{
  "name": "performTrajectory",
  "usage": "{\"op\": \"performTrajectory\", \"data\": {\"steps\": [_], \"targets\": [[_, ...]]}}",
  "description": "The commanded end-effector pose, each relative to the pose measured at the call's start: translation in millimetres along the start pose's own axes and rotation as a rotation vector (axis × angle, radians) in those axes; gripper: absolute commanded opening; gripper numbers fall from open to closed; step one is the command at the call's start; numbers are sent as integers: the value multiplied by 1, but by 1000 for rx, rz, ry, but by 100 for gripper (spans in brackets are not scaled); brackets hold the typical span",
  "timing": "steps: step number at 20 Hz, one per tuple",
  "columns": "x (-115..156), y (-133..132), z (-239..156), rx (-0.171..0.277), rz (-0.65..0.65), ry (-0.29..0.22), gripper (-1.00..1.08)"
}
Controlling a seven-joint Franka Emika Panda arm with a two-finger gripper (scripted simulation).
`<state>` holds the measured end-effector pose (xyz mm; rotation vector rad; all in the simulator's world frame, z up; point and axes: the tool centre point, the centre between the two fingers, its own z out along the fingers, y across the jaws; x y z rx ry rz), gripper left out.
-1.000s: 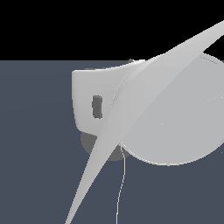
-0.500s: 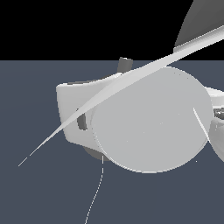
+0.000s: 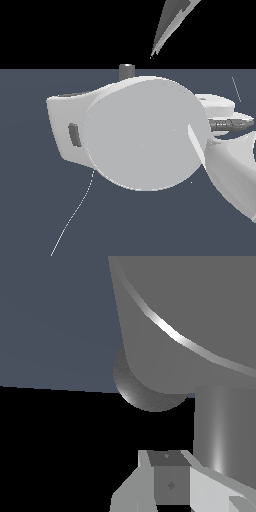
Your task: Turn on the faucet by rotating a designated handle.
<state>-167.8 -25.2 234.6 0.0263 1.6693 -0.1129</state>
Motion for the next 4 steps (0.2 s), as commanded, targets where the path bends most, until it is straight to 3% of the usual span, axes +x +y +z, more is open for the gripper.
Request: {"op": "performTrajectory", "data": {"steps": [1,4], "targets": [[-54,42,-3,-41,67,-91,-100],[-57,47,-3,-43,67,-97,-100]]}}
